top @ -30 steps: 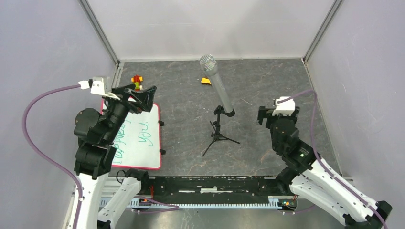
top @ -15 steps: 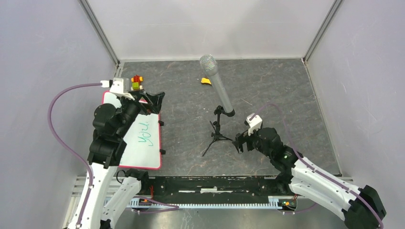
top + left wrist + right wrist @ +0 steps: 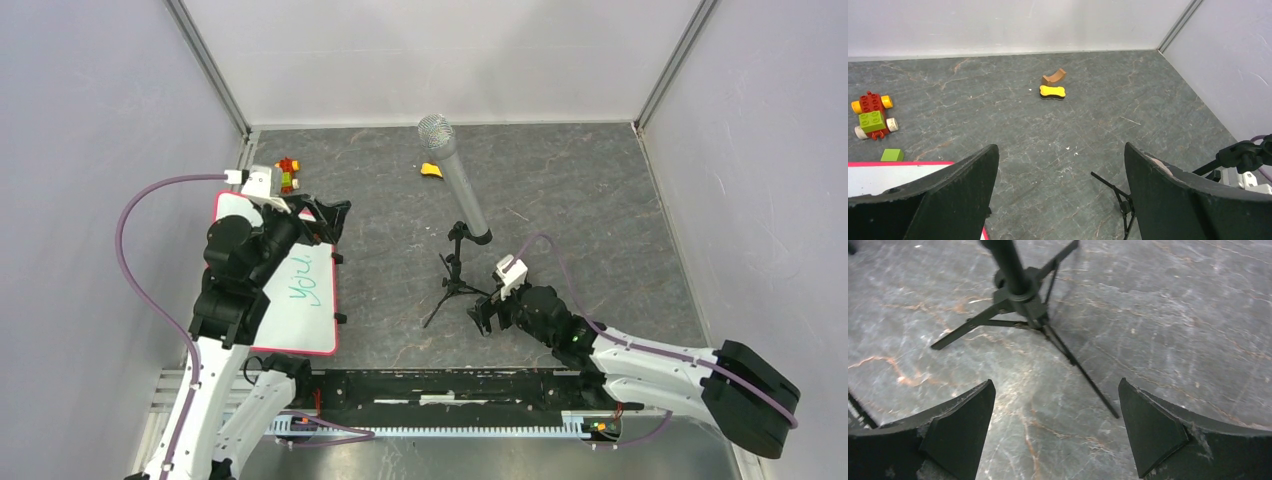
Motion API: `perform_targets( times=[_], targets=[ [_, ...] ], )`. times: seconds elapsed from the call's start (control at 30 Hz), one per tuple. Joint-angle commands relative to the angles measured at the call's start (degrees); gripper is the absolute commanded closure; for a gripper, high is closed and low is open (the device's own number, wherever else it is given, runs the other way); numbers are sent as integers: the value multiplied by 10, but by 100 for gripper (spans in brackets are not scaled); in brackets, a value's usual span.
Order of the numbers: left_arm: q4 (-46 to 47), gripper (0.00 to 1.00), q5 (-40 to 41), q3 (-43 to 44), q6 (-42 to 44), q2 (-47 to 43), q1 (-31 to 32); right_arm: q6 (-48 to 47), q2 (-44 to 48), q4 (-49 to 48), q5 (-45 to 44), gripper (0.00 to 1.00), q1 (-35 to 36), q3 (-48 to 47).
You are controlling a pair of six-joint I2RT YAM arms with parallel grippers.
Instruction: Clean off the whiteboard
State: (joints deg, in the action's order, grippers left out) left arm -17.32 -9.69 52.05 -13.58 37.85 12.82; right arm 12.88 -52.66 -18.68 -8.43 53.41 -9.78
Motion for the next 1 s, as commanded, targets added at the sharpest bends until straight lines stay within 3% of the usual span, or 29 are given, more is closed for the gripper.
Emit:
perform_targets(
  times=[0.0, 0.1, 0.33, 0.97],
  targets=[
    [17, 0, -9, -7, 43, -16, -3, 9, -21, -97, -83, 1, 1, 19],
    [19, 0, -11, -9, 38, -14, -3, -4, -53, -125, -64, 6, 1, 16],
    [20, 0, -34, -11, 30, 2, -3, 2, -129, -168, -67, 7, 2, 2],
    [22, 0, -52, -16, 22, 14, 0, 14, -273, -302, -197, 2, 2, -43]
  ],
)
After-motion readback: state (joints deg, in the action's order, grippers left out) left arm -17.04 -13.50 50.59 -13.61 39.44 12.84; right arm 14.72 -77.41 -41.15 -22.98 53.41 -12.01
